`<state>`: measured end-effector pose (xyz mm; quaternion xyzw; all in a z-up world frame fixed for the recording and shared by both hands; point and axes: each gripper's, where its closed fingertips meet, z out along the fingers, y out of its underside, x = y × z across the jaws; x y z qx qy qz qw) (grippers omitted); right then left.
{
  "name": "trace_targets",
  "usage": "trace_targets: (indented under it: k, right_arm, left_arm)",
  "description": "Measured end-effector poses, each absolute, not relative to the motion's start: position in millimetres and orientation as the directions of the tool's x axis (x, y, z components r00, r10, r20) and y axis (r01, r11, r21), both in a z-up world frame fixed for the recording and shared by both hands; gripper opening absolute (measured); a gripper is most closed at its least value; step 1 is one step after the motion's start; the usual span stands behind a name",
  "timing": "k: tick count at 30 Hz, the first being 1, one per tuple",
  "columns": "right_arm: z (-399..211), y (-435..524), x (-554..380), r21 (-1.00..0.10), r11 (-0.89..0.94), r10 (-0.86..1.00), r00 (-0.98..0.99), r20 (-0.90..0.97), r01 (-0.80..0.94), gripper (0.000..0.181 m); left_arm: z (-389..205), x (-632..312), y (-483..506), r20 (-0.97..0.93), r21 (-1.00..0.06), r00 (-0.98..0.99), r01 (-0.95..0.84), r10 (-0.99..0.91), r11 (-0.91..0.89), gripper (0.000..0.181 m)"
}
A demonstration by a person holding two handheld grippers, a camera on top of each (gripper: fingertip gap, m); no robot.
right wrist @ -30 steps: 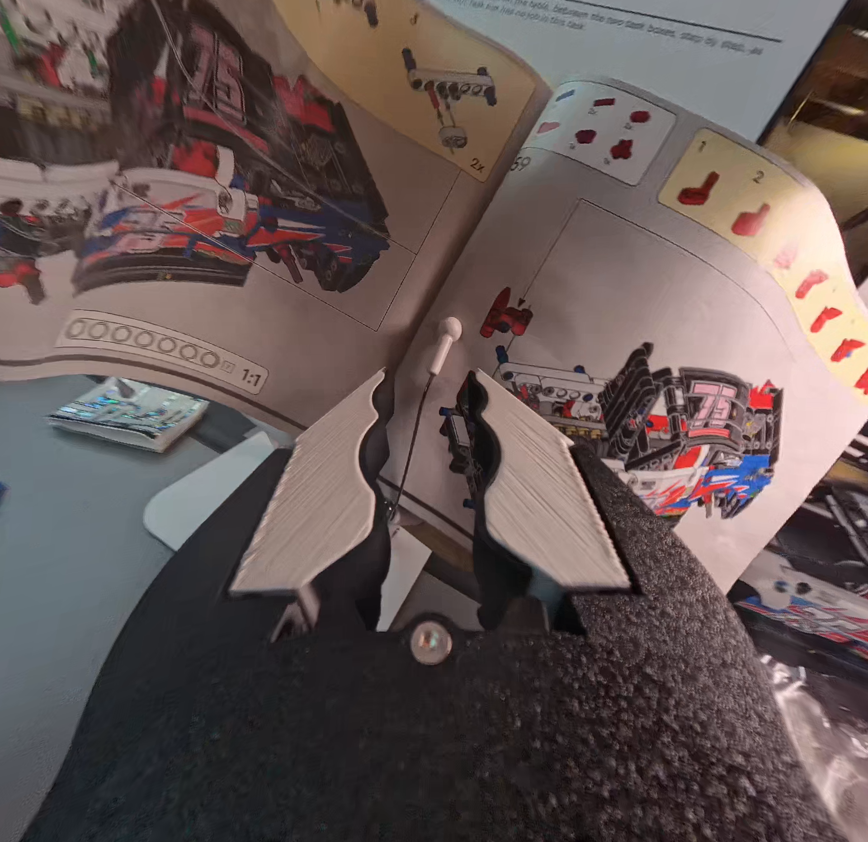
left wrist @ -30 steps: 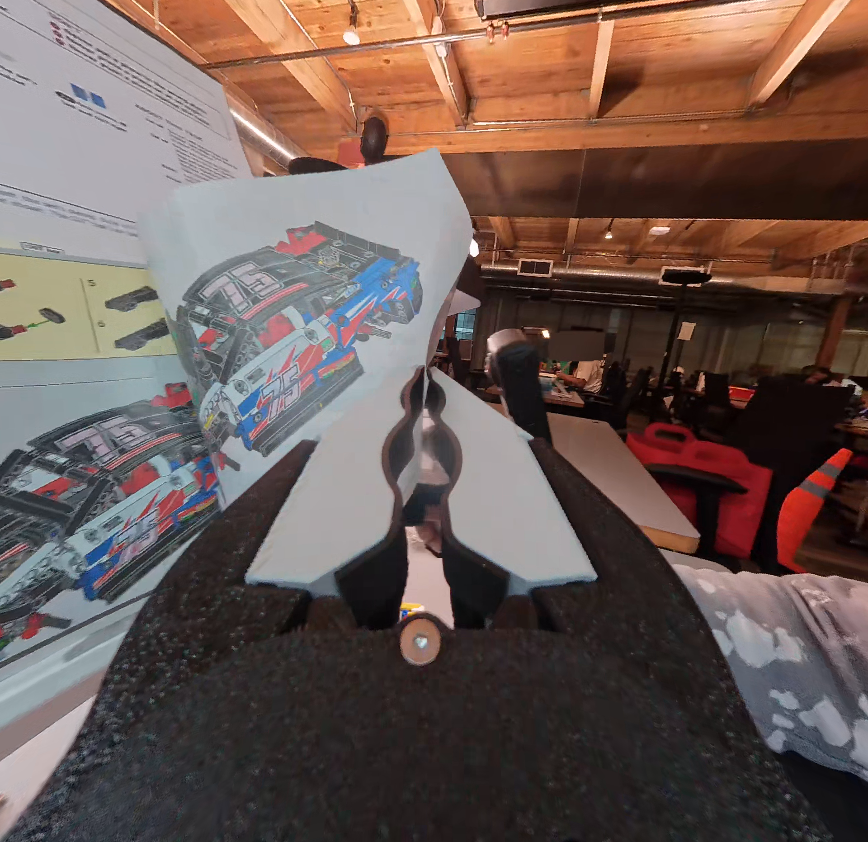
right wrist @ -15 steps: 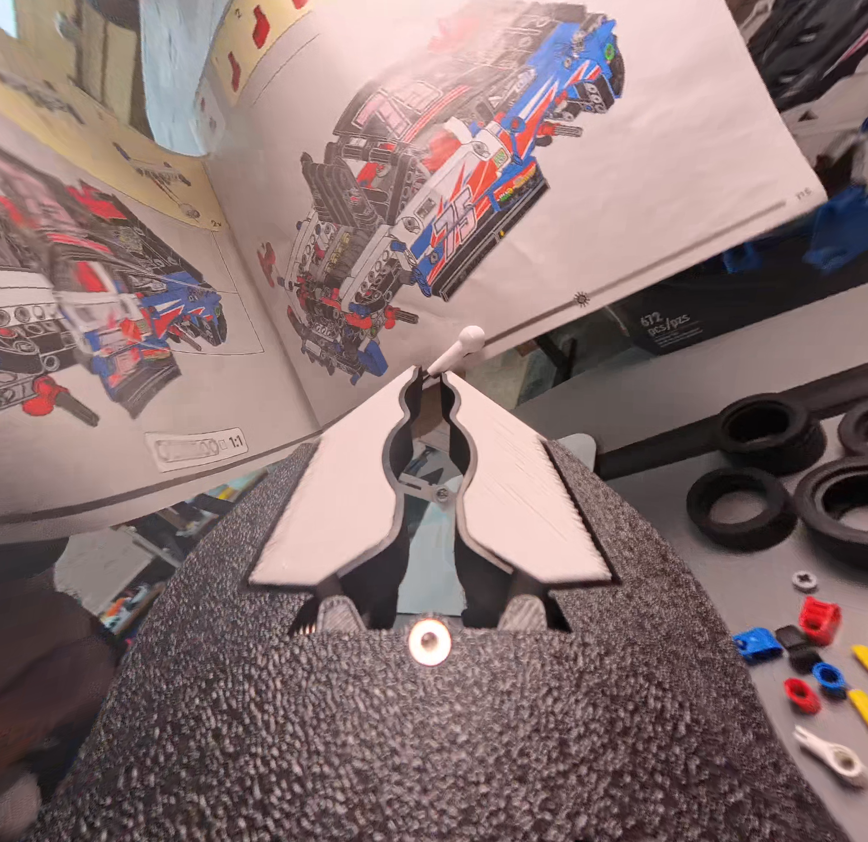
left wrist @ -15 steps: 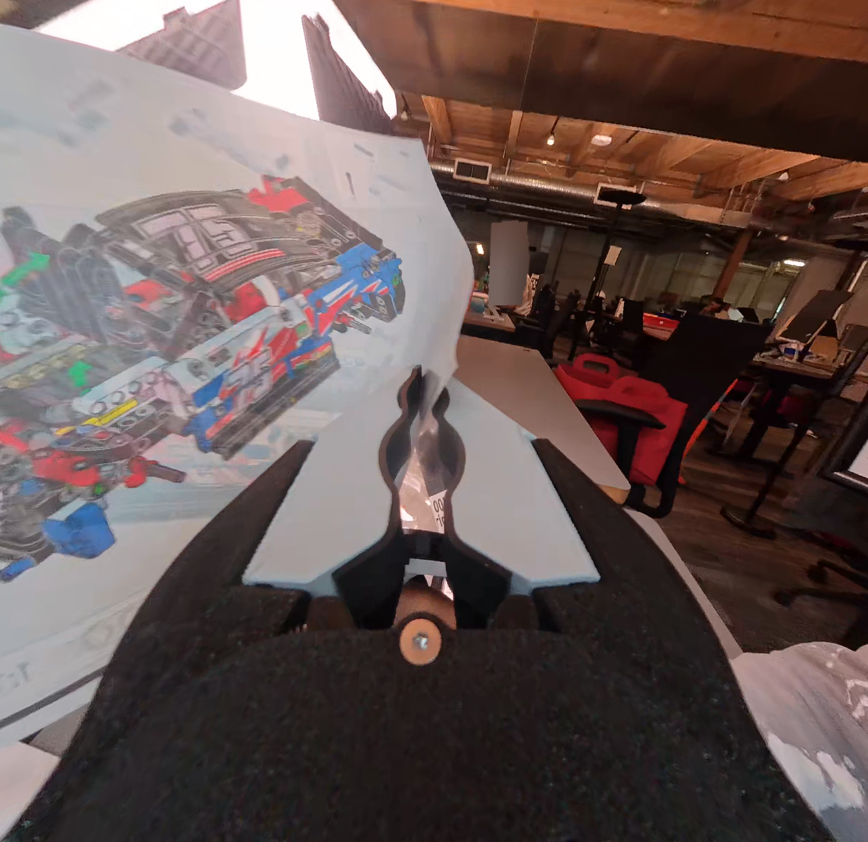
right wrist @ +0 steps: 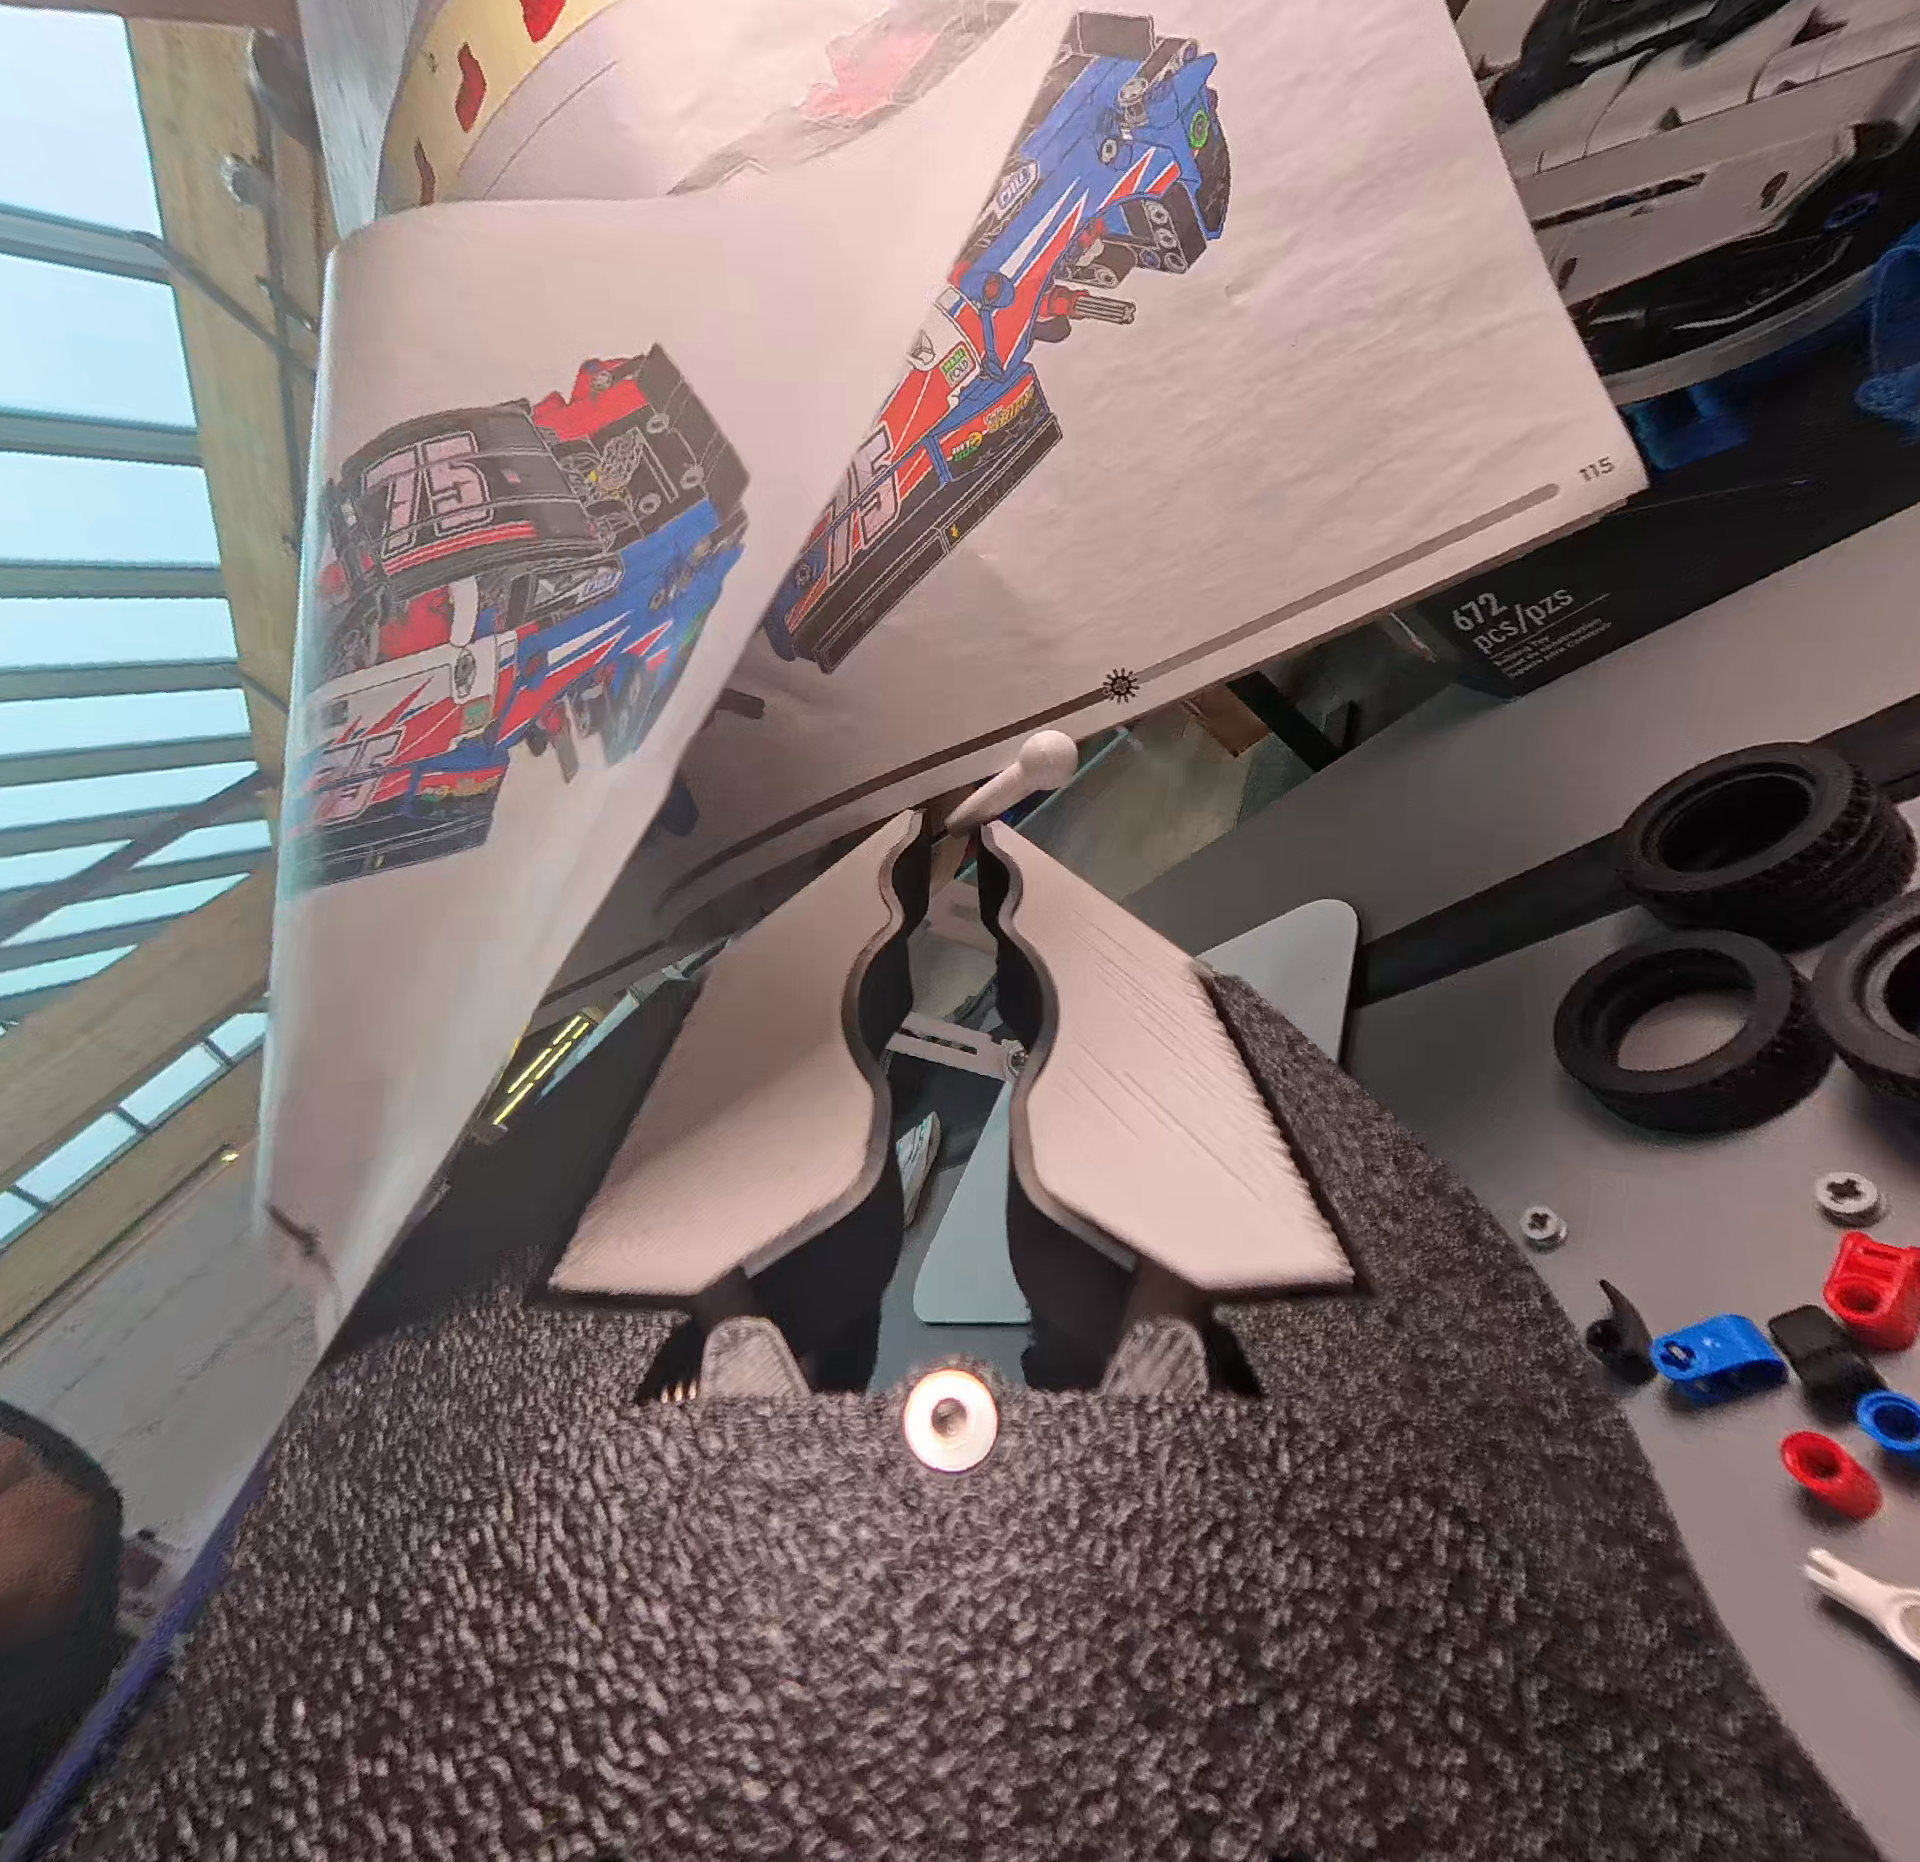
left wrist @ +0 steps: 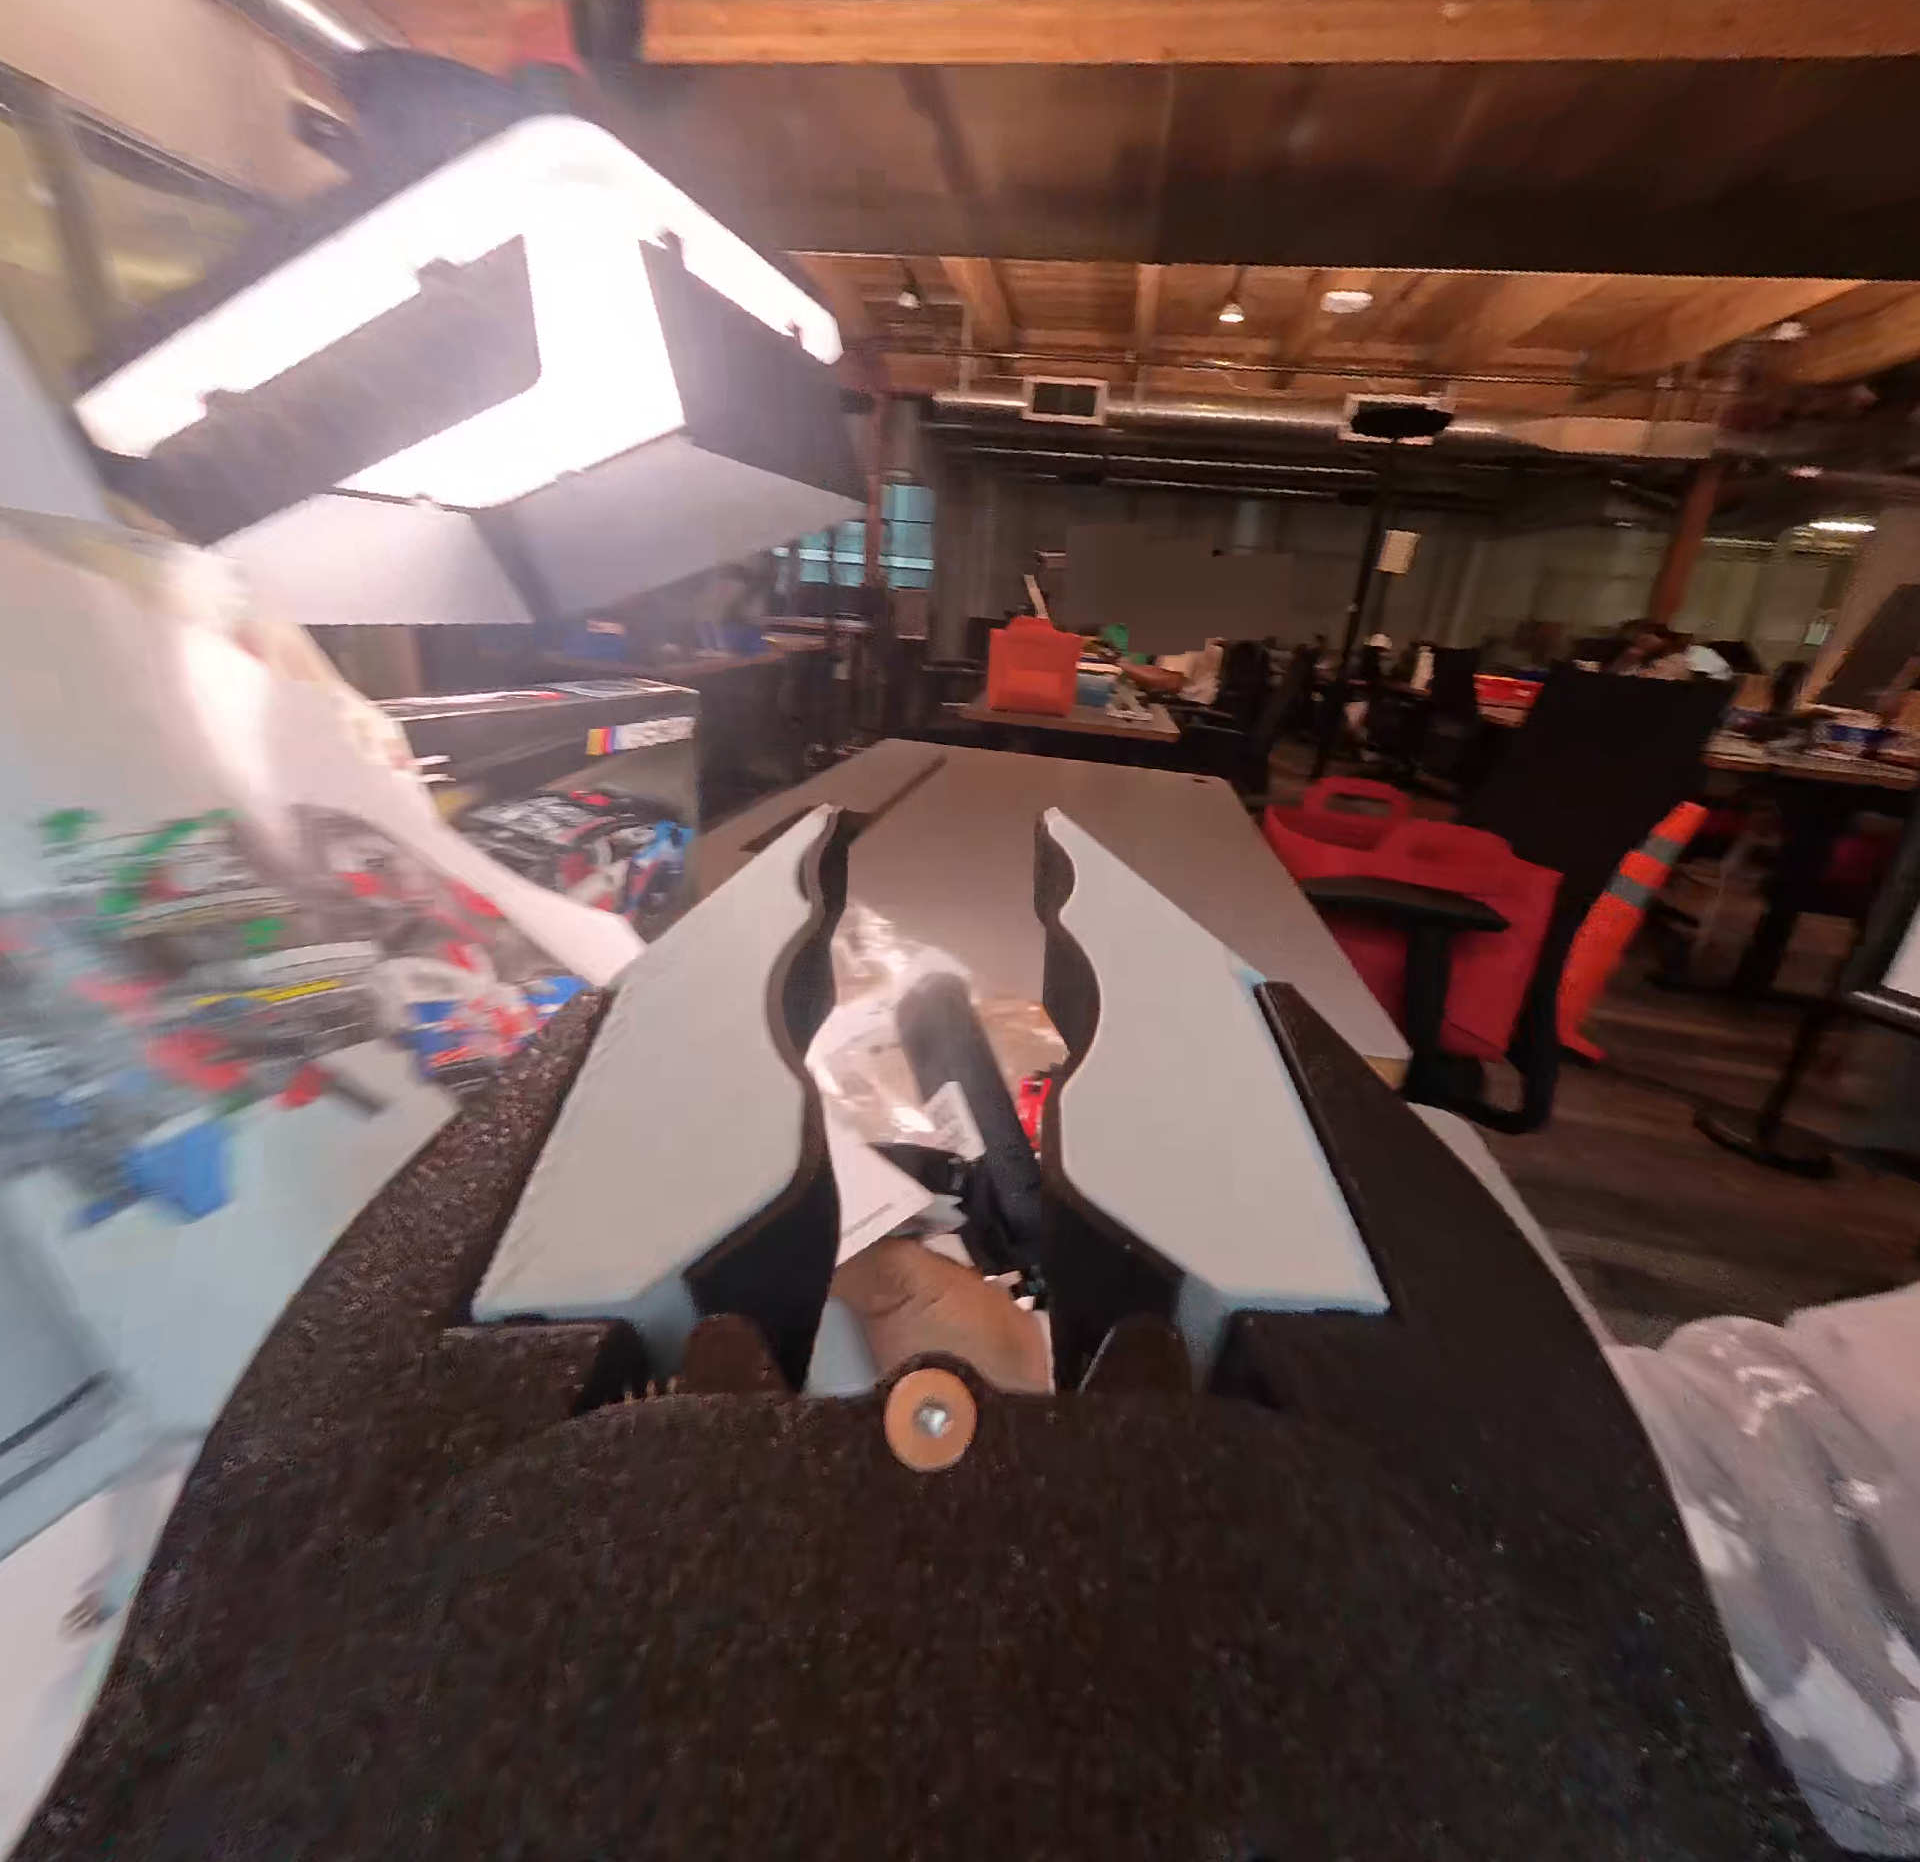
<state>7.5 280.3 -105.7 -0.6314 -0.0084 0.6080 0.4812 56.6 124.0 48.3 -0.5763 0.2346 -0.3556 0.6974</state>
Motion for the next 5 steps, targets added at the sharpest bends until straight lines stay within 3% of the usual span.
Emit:
trace_targets:
  k: [5]
  right_arm:
    - [-114,280,6,-0.505,-0.613,0.538,0.146,-0.830,-0.608,0.006]
  left_arm:
    - [13,-52,170,0.116,-0.992,0.875,0.125,-0.470,-0.011,0.025]
